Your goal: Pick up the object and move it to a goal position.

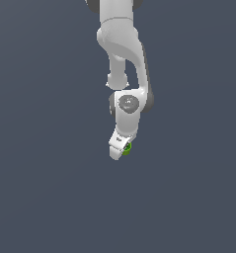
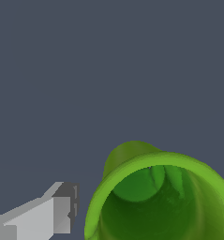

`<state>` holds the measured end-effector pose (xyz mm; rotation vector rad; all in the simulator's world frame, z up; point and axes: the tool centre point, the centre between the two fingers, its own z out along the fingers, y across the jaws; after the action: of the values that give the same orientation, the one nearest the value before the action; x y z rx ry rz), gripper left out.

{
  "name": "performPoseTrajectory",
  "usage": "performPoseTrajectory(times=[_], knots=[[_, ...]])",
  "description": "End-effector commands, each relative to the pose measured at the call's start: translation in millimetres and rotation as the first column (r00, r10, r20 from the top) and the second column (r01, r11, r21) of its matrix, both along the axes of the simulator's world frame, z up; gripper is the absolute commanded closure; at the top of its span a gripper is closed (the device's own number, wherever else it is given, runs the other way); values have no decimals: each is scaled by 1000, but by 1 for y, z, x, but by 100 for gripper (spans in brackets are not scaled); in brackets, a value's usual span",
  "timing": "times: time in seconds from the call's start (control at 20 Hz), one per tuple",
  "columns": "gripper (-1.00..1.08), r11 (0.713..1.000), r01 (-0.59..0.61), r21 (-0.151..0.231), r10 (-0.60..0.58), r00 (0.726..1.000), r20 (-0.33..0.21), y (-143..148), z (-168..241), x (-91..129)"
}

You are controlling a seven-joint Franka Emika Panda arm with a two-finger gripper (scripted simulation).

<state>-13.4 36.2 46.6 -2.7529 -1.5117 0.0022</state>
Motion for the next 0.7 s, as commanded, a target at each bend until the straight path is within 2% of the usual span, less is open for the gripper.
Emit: performPoseTrajectory(times=[0.0, 0.05, 0.1, 0.65], knots=[[-92, 1000, 0, 0, 0, 1000, 2, 0, -4, 1], [-92, 1000, 0, 0, 0, 1000, 2, 0, -4, 1], [108, 1000, 0, 0, 0, 1000, 2, 0, -4, 1], [108, 1000, 0, -1, 0, 1000, 3, -1, -3, 2]])
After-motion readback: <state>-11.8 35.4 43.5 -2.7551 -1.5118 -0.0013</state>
